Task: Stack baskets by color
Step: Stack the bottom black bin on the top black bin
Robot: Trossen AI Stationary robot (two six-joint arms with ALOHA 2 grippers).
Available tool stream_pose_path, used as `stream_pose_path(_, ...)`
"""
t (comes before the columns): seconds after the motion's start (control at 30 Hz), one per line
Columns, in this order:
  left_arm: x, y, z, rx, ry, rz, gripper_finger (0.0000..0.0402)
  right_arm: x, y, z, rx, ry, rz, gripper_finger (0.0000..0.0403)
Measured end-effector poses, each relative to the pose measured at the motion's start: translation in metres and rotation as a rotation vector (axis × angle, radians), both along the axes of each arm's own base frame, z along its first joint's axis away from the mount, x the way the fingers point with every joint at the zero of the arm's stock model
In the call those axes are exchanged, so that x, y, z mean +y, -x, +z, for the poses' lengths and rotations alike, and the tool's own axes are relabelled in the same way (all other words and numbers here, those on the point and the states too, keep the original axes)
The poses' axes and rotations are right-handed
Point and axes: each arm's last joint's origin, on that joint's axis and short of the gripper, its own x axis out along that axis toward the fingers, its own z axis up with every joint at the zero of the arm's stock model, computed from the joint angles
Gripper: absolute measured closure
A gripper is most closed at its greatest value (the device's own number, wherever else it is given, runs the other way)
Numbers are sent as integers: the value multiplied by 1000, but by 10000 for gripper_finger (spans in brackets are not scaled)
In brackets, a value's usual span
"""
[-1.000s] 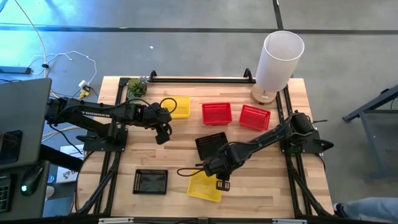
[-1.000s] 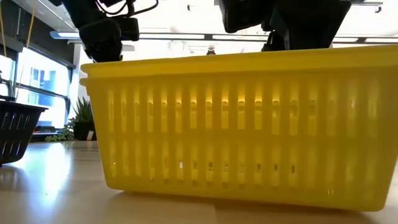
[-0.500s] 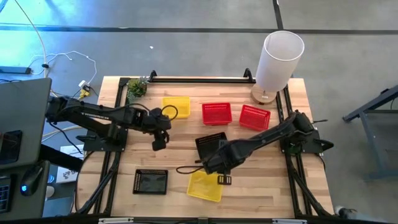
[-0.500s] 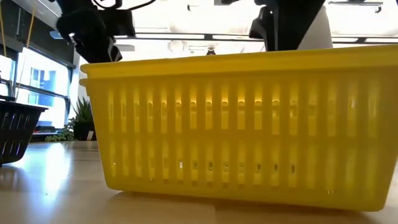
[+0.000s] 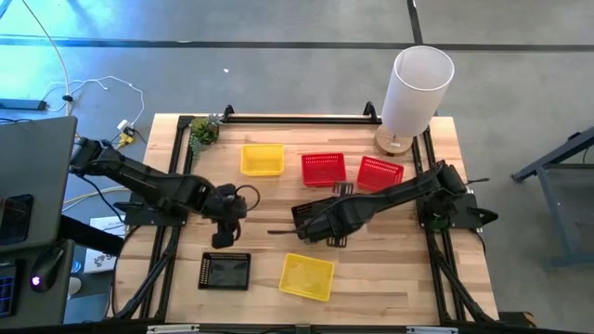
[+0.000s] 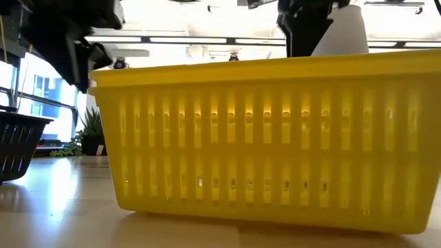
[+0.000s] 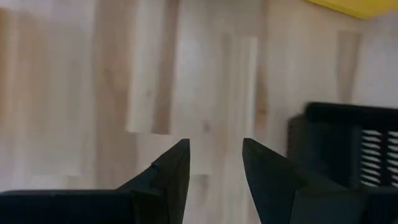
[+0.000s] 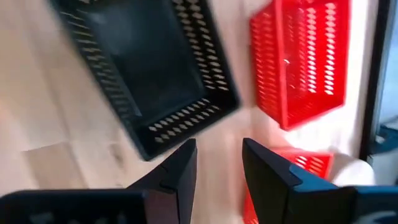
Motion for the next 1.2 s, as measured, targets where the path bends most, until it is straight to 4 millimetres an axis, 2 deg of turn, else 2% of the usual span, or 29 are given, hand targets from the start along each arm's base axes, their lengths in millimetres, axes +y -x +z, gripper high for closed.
stream_pose_path(0.3, -33, 9, 0, 0, 53, 25, 268, -32, 5, 2, 110, 109, -72, 289)
stream_pose_path(0.6, -61, 22, 0, 8, 106, 32, 268, -39, 8, 11, 94, 133, -53, 289)
stream_pose_path(1.0, -79, 33, 0, -35, 93, 106, 268, -47, 36, 56, -96, 161, -133, 289)
stream_pose_path(1.2, -84, 27, -12, -1, 38, 111, 268, -51, 57, 82, -198, 129, -162, 289)
